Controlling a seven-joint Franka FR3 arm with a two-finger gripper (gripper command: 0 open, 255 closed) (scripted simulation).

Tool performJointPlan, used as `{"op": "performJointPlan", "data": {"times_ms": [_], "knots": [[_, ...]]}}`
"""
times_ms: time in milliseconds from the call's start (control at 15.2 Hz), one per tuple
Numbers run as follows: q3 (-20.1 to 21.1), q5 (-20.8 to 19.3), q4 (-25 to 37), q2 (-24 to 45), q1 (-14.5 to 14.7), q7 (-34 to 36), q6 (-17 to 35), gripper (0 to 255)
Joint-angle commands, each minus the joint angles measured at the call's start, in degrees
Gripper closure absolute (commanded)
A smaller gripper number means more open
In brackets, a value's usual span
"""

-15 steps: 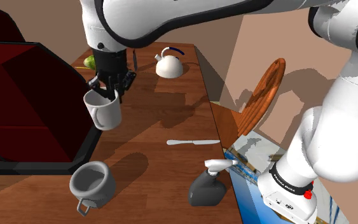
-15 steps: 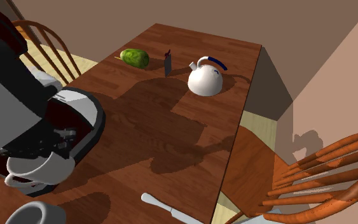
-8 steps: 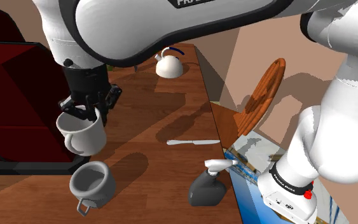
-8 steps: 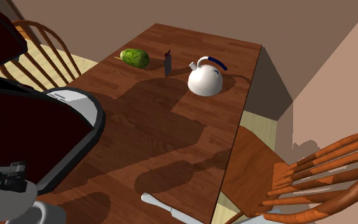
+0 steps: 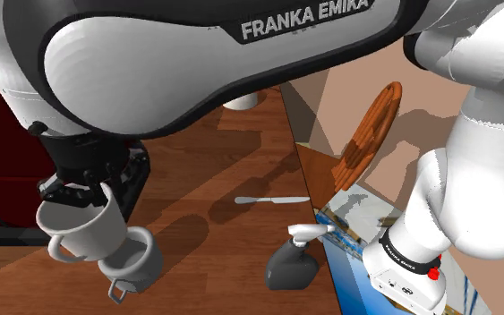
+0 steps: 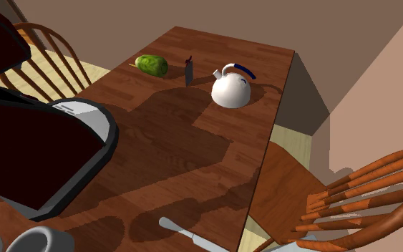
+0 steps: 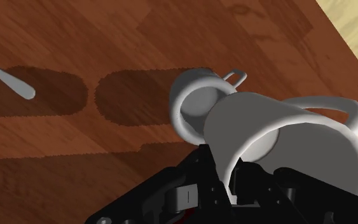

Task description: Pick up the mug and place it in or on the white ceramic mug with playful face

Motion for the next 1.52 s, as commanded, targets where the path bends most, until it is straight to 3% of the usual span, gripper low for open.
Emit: {"op": "performJointPlan", "data": {"times_ms": [0, 858, 1386, 1452], "knots": [[0.0, -0.1, -1.2, 0.1, 0.1, 0.4, 1.4, 255], [-0.5, -1.3, -9.8, 1.6, -0.1, 1.5, 11.2, 255], [-0.5, -1.3, -9.8, 1.6, -0.1, 1.5, 11.2, 255], [-0.4, -1.3, -9.8, 1.6, -0.1, 1.5, 11.2, 0]]}}
